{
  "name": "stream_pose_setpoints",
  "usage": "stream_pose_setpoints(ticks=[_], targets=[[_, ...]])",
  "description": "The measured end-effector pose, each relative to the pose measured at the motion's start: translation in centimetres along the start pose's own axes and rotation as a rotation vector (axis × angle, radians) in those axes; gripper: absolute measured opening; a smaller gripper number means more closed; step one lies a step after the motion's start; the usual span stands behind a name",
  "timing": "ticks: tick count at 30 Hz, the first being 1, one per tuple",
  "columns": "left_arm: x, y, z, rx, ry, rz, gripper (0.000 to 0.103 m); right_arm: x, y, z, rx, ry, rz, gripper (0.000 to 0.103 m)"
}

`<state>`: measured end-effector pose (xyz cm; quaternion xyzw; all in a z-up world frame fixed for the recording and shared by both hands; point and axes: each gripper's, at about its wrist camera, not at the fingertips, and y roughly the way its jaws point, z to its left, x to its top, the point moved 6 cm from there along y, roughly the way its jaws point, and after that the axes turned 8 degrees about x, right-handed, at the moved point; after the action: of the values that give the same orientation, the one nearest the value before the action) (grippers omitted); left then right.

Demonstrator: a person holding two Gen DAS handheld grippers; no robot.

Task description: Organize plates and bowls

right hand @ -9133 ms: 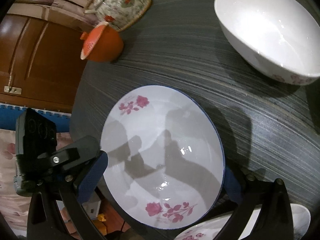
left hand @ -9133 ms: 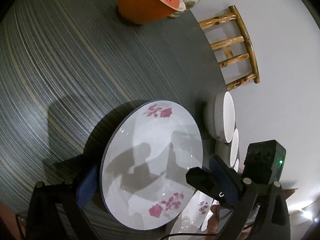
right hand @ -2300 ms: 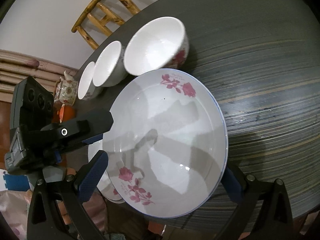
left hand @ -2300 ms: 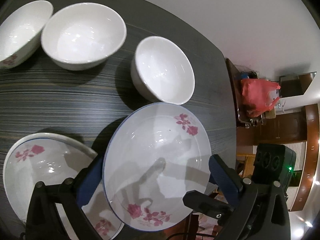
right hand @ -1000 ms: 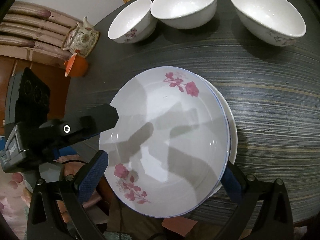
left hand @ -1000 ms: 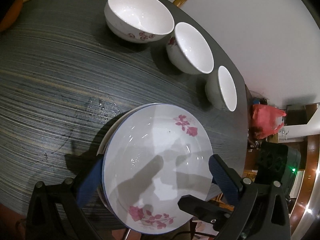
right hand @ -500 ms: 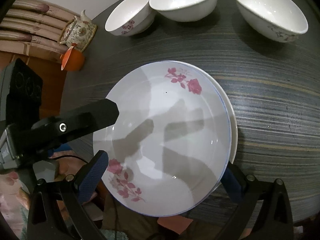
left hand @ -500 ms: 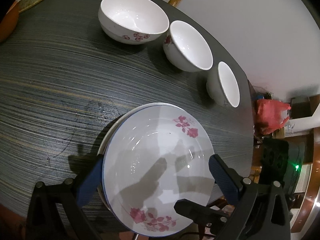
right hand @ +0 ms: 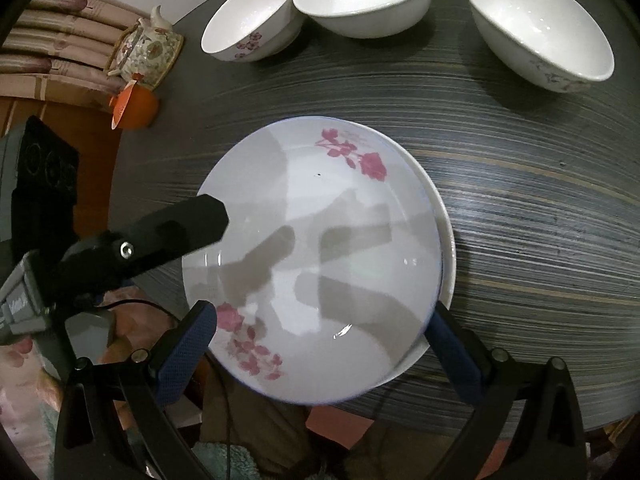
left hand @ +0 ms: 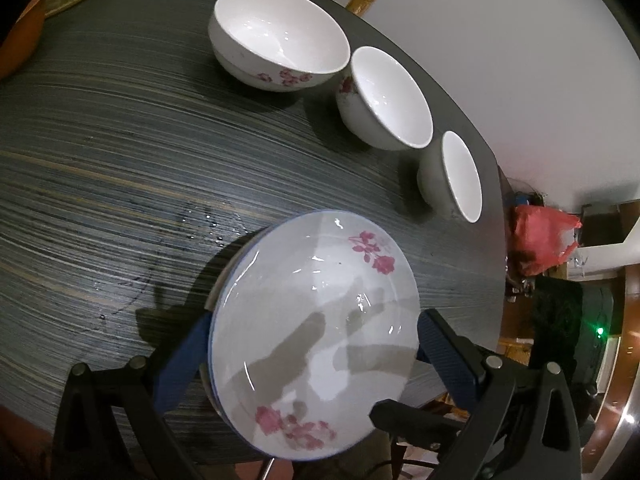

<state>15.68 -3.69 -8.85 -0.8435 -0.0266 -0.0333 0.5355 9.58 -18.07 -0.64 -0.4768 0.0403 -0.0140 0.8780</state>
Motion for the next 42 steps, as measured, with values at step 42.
stream_pose_setpoints(ticks=[42], targets=[[12.5, -4.3, -3.6, -0.279, -0.282, -0.215, 0.103, 18.0, -11.0, -1.3, 0.187, -0.071, -0.301, 0.103]])
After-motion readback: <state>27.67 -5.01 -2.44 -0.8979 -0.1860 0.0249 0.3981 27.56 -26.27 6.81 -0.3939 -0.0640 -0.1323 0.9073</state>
